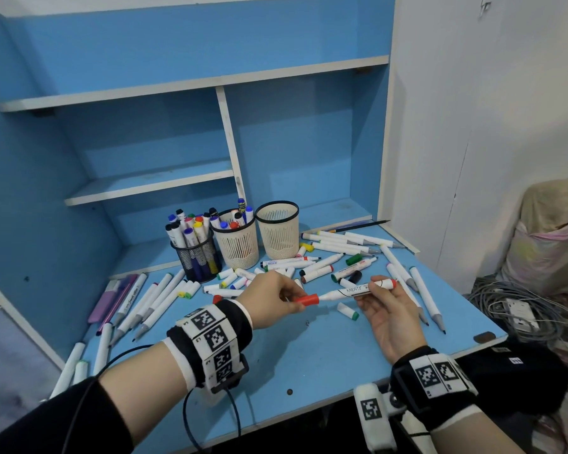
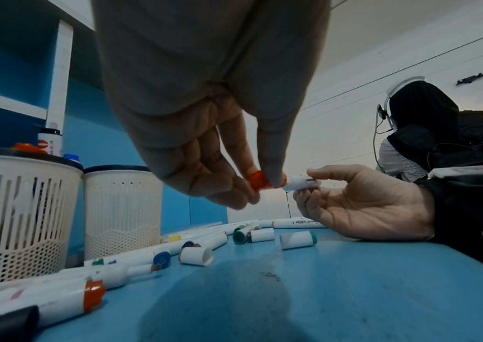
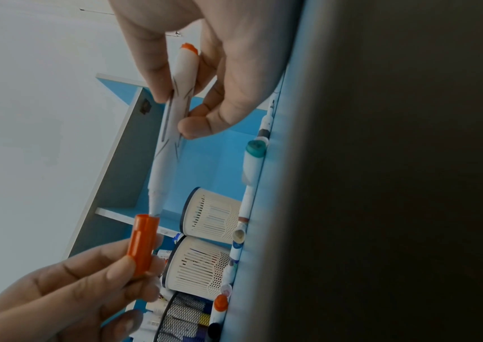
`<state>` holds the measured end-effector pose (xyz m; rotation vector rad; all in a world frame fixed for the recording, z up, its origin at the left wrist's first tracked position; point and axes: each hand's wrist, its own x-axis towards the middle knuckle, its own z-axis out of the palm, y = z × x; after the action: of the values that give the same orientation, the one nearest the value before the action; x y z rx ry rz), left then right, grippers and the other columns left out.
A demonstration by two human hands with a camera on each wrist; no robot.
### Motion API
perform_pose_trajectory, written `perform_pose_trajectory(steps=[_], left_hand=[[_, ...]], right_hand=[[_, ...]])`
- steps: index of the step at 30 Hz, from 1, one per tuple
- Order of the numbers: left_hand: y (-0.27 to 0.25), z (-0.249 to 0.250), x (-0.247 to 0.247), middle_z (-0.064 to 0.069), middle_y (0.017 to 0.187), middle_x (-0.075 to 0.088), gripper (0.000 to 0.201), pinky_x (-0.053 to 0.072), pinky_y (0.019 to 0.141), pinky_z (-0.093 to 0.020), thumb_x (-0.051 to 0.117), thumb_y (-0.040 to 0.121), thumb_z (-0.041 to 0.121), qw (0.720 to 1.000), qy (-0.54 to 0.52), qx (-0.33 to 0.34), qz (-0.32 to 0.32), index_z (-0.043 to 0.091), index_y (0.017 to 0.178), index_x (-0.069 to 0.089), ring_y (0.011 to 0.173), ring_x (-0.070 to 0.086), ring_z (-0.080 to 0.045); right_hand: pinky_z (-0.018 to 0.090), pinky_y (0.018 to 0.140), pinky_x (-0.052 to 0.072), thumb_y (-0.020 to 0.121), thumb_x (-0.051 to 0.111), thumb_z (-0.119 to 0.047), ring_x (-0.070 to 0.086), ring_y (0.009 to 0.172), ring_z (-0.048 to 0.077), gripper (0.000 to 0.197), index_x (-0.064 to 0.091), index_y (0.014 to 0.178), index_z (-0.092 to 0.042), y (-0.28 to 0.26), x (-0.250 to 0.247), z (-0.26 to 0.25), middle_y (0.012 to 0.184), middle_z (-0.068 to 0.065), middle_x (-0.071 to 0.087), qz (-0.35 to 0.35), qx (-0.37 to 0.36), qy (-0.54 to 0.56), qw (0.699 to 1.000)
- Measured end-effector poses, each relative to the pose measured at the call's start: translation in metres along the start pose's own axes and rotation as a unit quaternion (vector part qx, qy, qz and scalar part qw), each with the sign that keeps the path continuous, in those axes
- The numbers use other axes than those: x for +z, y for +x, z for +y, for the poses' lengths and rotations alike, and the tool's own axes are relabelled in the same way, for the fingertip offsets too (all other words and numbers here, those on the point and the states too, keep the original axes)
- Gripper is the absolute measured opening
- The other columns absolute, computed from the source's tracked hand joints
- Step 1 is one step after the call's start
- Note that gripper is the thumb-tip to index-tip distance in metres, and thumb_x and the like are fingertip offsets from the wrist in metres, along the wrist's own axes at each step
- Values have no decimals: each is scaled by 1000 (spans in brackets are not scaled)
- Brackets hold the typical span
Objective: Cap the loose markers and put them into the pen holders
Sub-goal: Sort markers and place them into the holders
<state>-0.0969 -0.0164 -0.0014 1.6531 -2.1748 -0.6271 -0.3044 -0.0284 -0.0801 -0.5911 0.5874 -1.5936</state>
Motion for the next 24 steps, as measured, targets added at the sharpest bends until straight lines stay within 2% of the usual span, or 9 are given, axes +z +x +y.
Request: perform_pose_trajectory(steps=[1, 3, 6, 9, 11, 14, 18, 24], left_hand=[[-1, 2, 1, 8, 84, 62, 23, 44, 75, -19, 70, 82, 21, 1000, 0, 1, 1, 19, 106, 71, 78, 54, -7], [-1, 4, 2, 8, 83, 62, 23, 47, 76, -21, 71, 82, 20, 1000, -5, 2, 5, 18, 105, 71, 76, 54, -6], [-1, 7, 4, 8, 80, 63, 19, 46, 73, -19, 71, 82, 19, 1000, -22, 4, 13, 18, 101, 72, 69, 52, -2], [0, 11, 8, 1, 79, 64, 15, 47, 71, -26, 72, 81, 23, 998, -61, -8, 27, 18, 95, 73, 70, 53, -10], [-1, 15, 11, -3, 76, 65, 9, 47, 68, -28, 70, 83, 25, 991, -128, -20, 34, 18, 87, 72, 68, 54, -12], [-2, 21, 16, -4, 74, 68, 9, 52, 70, -29, 65, 87, 21, 978, -201, -30, 51, 14, 84, 70, 67, 60, -12], [-6, 24, 19, 3, 68, 67, 10, 53, 69, -25, 62, 89, 16, 974, -217, -35, 59, 12, 84, 69, 61, 61, -8], [-17, 25, 12, 2, 65, 65, 14, 48, 55, -16, 58, 92, 13, 967, -251, -32, 13, 15, 79, 65, 53, 58, -5]], right_hand=[[23, 60, 56, 80, 58, 1, 64, 61, 15, 11, 58, 86, -9, -1, 1, 0, 67, 4, 68, -6, 4, 3, 1000], [23, 60, 56, 64, 69, -9, 65, 61, 16, 24, 59, 86, -8, 0, 0, 0, 68, 5, 68, -21, 8, 8, 1000], [24, 60, 56, 58, 74, -13, 64, 64, 19, 34, 59, 87, -6, -2, 1, 0, 70, 7, 68, -33, 18, -5, 999], [25, 59, 56, 36, 94, -25, 66, 63, 18, 61, 62, 85, -7, -2, 1, 1, 72, 8, 69, -37, 24, 5, 999], [25, 58, 56, 28, 97, -31, 66, 61, 18, 61, 68, 77, -11, -2, 0, 2, 71, 8, 68, -43, 24, 19, 999], [23, 57, 55, 28, 97, -35, 65, 60, 16, 51, 72, 68, -17, -3, 2, 1, 68, 7, 68, -63, 14, 21, 998], [22, 59, 55, 28, 97, -35, 65, 60, 15, 50, 71, 68, -20, -8, 5, 0, 69, 6, 69, -74, -3, 31, 997], [22, 60, 55, 31, 96, -40, 66, 63, 15, 51, 71, 71, -22, -23, 7, -4, 70, 6, 68, -83, -24, -8, 996]])
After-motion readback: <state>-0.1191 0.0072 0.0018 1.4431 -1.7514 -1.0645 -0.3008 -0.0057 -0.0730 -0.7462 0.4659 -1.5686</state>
